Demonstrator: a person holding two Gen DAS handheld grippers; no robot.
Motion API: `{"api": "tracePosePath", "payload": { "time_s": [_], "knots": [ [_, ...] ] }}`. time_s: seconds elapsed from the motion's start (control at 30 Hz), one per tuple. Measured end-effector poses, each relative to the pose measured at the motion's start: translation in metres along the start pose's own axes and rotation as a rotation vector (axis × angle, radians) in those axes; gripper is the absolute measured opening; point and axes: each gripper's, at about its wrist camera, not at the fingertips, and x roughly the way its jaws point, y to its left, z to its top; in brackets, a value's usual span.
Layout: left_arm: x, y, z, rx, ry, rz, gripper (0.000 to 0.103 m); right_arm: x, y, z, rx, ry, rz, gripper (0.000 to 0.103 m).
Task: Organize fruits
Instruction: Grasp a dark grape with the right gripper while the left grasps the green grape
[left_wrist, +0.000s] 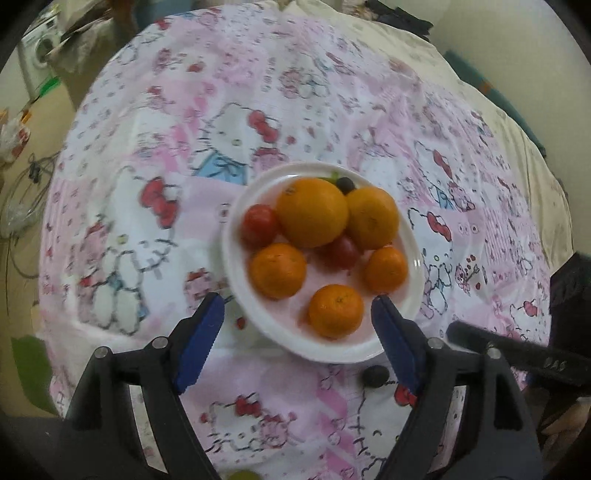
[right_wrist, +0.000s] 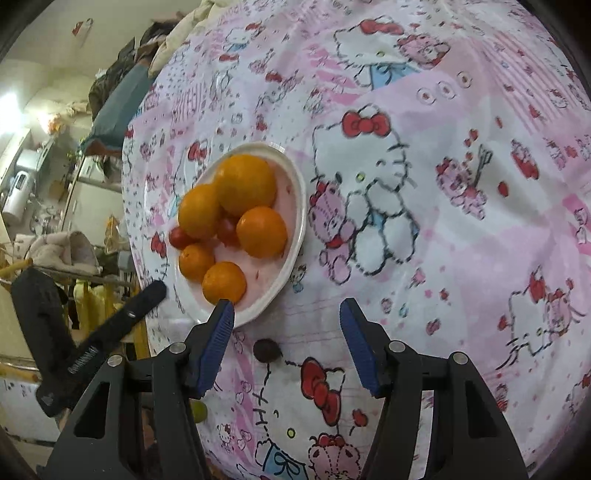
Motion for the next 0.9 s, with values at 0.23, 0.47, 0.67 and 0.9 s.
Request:
{"api": "tracePosePath", "payload": {
  "time_s": [0.23,0.47,0.67,0.9],
  "knots": [
    [-0.034,0.043,-0.020,0.001,-0.016,0.037,0.079,0.036,0.025,-0.023,-0.107,0.160,-0.016,0.063],
    [-0.048,0.083,-0.040,-0.019,-0.025,0.120,0.079,0.063,0.046,-0.029,-0.271,0.176,-0.193,0.042],
    [-0.054,0.088,-0.051,-0.026,-0.005,0.089,0.079,0.068,0.054,-0.028,-0.333,0.195,-0.200,0.025],
    [-0.057,0.060,-0.097,0.062,0.070,0.079,0.079,0.039,0.033,-0.038,-0.278,0.176,-0.153,0.025]
  ]
}}
